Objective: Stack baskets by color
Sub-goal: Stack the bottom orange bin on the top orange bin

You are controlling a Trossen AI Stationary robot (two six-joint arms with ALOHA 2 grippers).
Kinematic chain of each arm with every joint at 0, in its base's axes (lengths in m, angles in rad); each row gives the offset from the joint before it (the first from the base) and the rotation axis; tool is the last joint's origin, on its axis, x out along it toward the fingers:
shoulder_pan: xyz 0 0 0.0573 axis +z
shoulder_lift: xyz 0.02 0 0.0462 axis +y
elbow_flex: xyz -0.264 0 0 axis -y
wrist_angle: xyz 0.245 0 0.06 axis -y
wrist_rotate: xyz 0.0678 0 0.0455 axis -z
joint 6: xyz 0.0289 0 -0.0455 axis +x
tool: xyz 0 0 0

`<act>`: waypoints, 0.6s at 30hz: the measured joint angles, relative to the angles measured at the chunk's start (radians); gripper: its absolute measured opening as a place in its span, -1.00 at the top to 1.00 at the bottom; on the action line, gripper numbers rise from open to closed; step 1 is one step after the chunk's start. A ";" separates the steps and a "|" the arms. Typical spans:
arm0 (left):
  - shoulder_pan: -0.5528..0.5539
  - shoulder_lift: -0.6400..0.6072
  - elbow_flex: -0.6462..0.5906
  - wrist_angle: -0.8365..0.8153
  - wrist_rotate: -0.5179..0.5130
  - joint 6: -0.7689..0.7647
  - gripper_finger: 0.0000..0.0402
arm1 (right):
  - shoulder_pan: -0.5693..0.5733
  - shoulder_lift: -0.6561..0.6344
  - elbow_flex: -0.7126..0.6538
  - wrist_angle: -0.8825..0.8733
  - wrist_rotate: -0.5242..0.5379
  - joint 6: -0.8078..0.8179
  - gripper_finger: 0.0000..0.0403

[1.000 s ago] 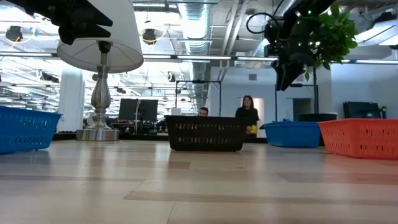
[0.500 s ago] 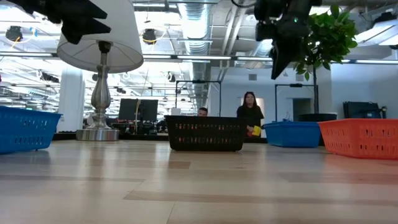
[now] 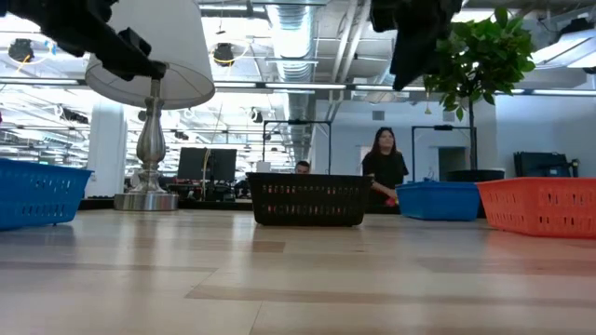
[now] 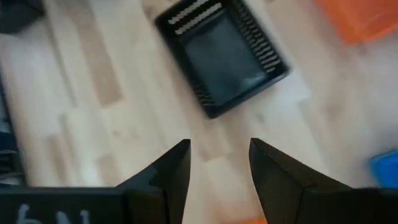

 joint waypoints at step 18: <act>0.000 0.095 0.000 0.050 0.053 0.002 0.00 | 0.644 0.001 -0.011 -0.094 0.025 0.512 0.11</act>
